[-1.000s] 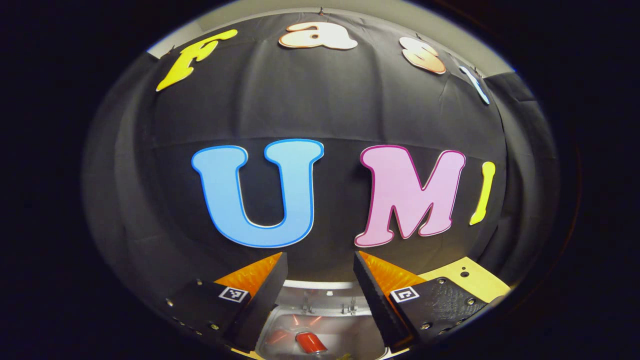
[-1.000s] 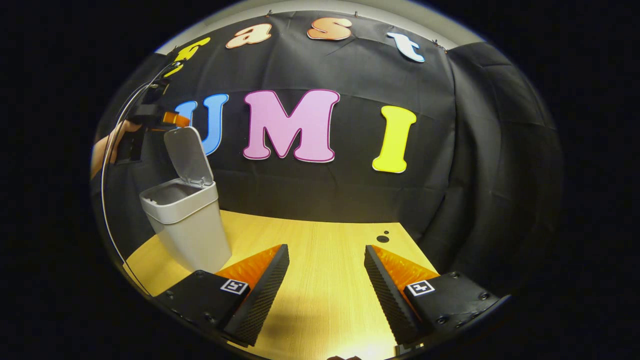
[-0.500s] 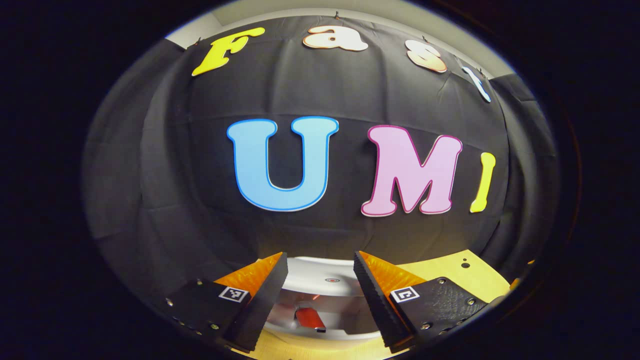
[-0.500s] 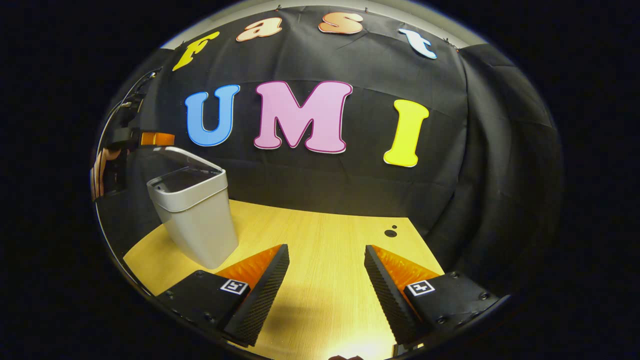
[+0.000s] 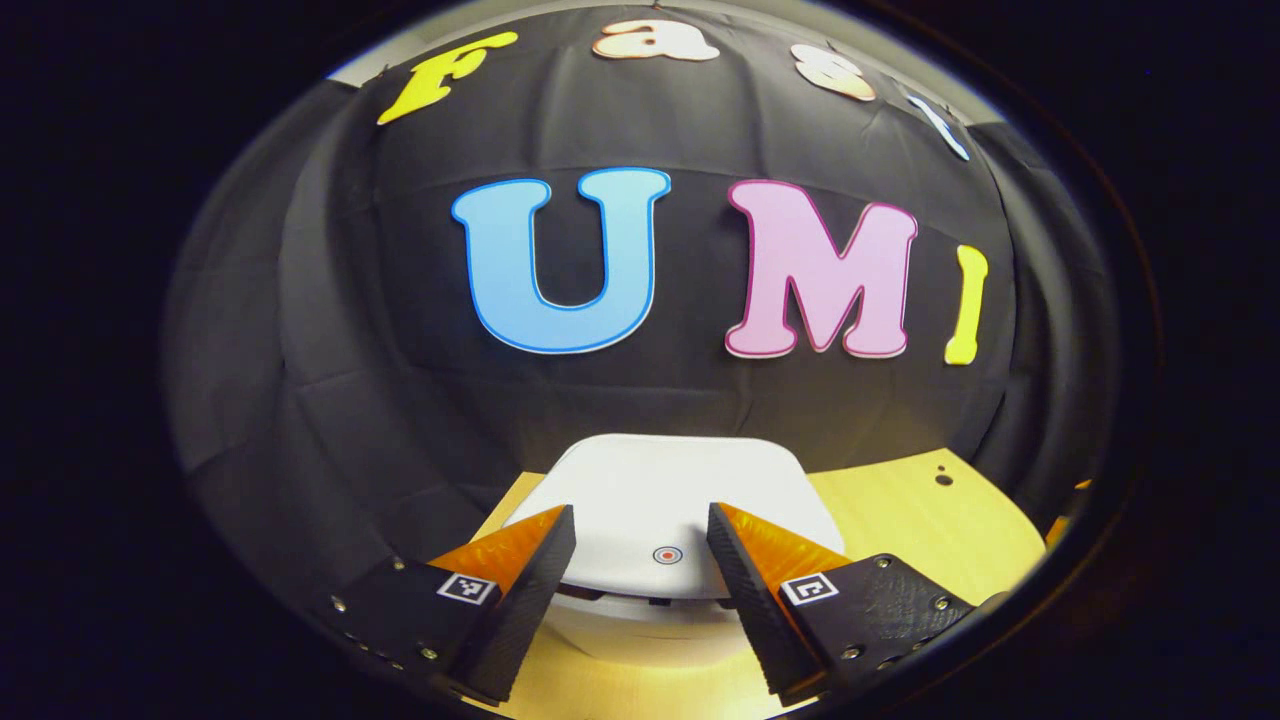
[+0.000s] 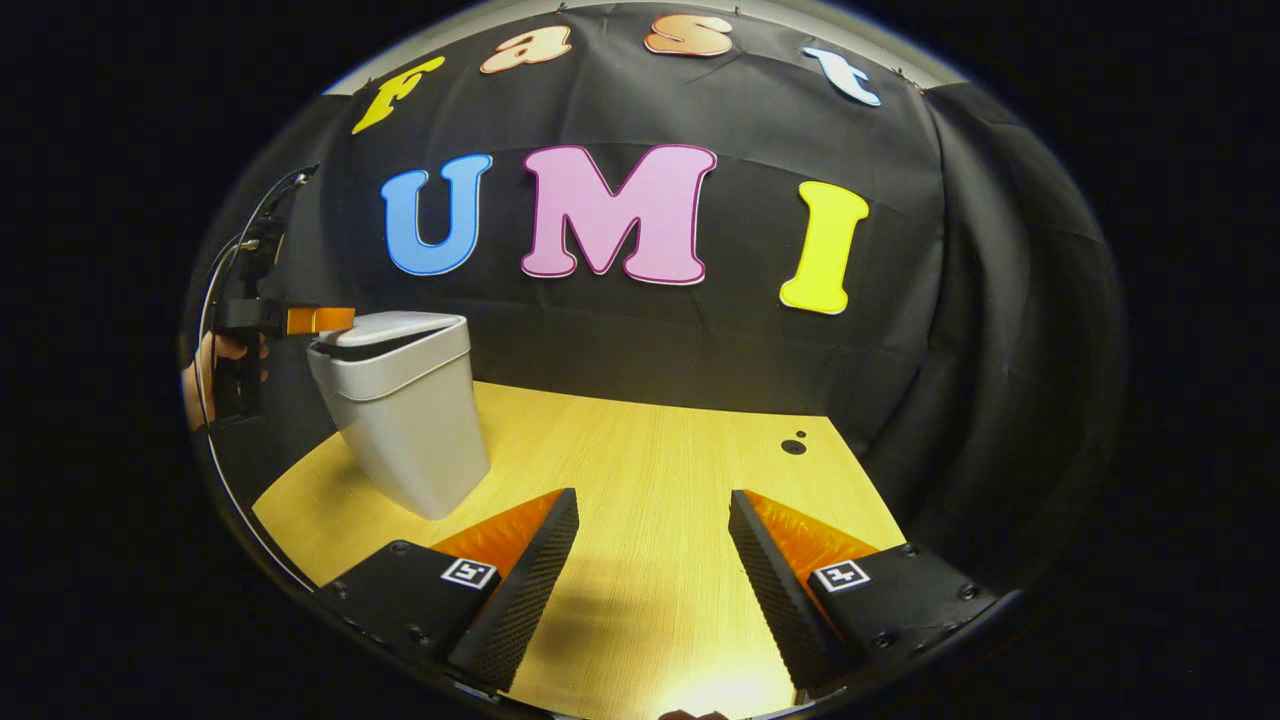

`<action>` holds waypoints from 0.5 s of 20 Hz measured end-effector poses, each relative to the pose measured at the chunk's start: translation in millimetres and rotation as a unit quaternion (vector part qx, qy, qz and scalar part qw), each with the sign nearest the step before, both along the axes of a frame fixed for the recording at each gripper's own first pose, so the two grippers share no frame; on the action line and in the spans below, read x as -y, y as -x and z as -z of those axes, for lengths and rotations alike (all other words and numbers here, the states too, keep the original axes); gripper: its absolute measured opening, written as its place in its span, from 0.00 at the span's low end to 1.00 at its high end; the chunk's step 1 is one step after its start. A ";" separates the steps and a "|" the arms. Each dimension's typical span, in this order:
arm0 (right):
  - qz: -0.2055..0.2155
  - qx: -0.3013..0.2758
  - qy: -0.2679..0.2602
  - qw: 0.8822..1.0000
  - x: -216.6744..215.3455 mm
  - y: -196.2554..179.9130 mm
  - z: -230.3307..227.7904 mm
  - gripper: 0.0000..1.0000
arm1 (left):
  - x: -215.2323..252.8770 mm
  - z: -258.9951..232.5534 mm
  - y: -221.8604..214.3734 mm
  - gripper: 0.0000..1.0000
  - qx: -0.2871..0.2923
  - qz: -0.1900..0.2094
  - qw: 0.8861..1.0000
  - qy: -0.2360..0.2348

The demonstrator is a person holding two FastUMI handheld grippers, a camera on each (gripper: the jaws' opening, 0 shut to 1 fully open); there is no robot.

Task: Press the lid of the desktop garbage bin to open it, pick up the crumpled paper on the desktop and throw it into the bin, then pick up the pop can on the desktop and drop it into the bin, and finally close the garbage bin lid.

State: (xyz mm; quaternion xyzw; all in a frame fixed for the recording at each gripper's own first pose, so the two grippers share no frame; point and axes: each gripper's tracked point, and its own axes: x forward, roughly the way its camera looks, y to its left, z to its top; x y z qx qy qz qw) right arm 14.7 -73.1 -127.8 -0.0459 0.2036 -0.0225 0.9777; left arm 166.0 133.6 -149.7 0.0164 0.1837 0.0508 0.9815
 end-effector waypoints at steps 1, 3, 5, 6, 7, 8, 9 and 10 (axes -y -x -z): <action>0.001 0.000 -0.002 1.000 1.4 -0.7 1.7 0.98 | 0.0 5.3 0.6 0.88 -0.004 -0.001 1.000 0.004; 0.006 -0.005 -0.002 1.000 6.5 -2.3 6.1 0.99 | -0.3 3.7 0.4 0.89 0.010 -0.002 1.000 0.018; 0.014 0.001 0.000 1.000 14.6 -5.6 2.4 0.98 | 0.4 9.6 4.8 0.89 0.007 0.005 1.000 0.020; 0.017 0.005 0.002 1.000 18.6 -6.2 1.0 0.98 | 0.4 11.0 4.6 0.89 0.008 0.012 1.000 0.016; 0.020 0.007 0.005 1.000 20.8 -6.2 -0.4 0.98 | 0.2 11.5 4.6 0.90 0.007 0.016 1.000 0.017; 0.022 0.006 0.006 1.000 23.5 -6.0 -0.2 0.99 | -0.4 10.6 3.2 0.89 0.010 0.015 1.000 0.024; 0.025 0.004 0.007 1.000 25.8 -4.9 2.4 0.98 | 0.1 9.8 2.8 0.90 0.010 0.016 0.999 0.029; 0.027 0.001 0.006 1.000 26.9 -3.9 4.4 0.98 | -0.2 13.3 4.4 0.90 0.008 0.020 0.999 0.028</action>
